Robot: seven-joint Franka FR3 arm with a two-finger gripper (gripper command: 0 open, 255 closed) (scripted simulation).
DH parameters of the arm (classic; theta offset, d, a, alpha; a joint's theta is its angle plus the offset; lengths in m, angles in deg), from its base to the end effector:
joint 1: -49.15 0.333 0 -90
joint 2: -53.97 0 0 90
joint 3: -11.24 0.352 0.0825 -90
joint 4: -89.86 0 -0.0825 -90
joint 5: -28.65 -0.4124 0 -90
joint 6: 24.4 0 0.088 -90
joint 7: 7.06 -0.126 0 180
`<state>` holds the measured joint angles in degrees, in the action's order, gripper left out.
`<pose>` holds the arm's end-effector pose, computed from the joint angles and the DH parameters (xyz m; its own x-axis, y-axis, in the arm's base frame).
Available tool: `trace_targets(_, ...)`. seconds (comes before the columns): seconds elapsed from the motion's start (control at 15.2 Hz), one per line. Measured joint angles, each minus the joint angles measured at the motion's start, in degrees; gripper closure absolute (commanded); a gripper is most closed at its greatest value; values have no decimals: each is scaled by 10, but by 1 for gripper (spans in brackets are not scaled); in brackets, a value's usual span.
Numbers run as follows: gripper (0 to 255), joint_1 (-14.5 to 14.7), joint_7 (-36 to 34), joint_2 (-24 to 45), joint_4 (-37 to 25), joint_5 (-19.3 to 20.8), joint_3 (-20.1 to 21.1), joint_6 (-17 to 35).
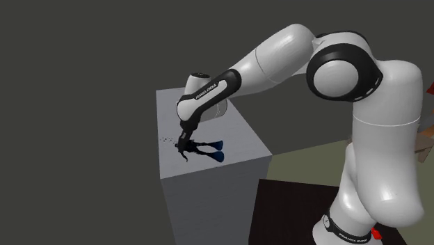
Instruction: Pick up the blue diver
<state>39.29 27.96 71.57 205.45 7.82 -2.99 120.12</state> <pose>0.5993 -0.2604 0.3211 0.9623 -0.0690 0.2629 -0.0580 -0.9971 -0.0492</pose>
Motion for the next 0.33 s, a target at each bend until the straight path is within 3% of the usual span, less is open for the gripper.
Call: trace_targets(0.33, 255, 5, -17, -22, -8, 18, -7, -28)
